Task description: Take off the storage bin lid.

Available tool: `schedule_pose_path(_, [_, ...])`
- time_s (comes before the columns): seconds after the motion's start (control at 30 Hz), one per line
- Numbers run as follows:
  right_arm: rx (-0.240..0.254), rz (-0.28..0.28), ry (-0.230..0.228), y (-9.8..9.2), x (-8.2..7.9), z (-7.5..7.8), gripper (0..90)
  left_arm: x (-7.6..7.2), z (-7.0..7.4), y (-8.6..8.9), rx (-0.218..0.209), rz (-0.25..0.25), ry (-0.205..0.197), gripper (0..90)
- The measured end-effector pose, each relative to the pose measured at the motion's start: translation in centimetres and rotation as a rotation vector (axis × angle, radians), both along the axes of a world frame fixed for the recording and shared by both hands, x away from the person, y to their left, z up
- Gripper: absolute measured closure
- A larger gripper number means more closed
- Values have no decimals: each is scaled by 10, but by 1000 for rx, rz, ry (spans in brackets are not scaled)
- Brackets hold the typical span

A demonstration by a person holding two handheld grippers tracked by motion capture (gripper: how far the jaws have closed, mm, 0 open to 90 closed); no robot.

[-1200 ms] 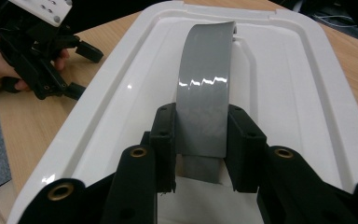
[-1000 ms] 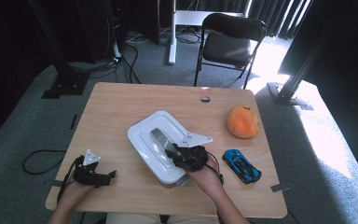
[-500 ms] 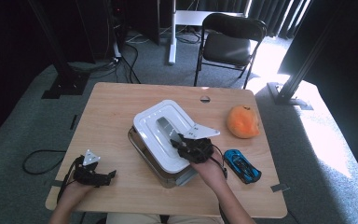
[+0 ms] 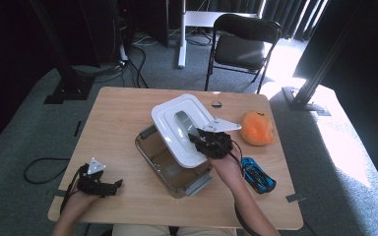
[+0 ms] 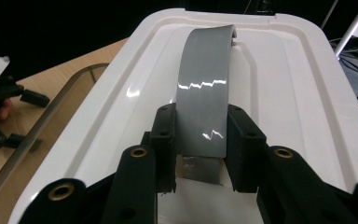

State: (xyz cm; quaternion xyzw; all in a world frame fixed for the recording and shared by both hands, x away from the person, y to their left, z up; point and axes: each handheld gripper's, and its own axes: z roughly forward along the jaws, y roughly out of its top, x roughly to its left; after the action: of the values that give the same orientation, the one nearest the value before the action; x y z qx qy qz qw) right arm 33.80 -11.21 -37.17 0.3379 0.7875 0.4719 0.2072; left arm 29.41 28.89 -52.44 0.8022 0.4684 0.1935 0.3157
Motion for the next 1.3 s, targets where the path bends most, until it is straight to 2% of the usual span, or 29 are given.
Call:
schedule_pose_path(0.23, [10, -61, 17, -14, 16, -5, 675, 0, 0, 0, -3, -2, 3, 5])
schedule_pose_path(0.47, [-12, -120, 20, -23, 33, -15, 674, 0, 0, 1, -3, -2, 2, 5])
schedule_pose_path(0.9, [-24, -179, 40, -31, 58, -28, 674, 0, 0, 1, -6, -1, 4, 5])
schedule_pose_path(1.3, [2, -239, 60, -41, 86, -31, 674, 0, 0, 1, -10, 0, 4, 5])
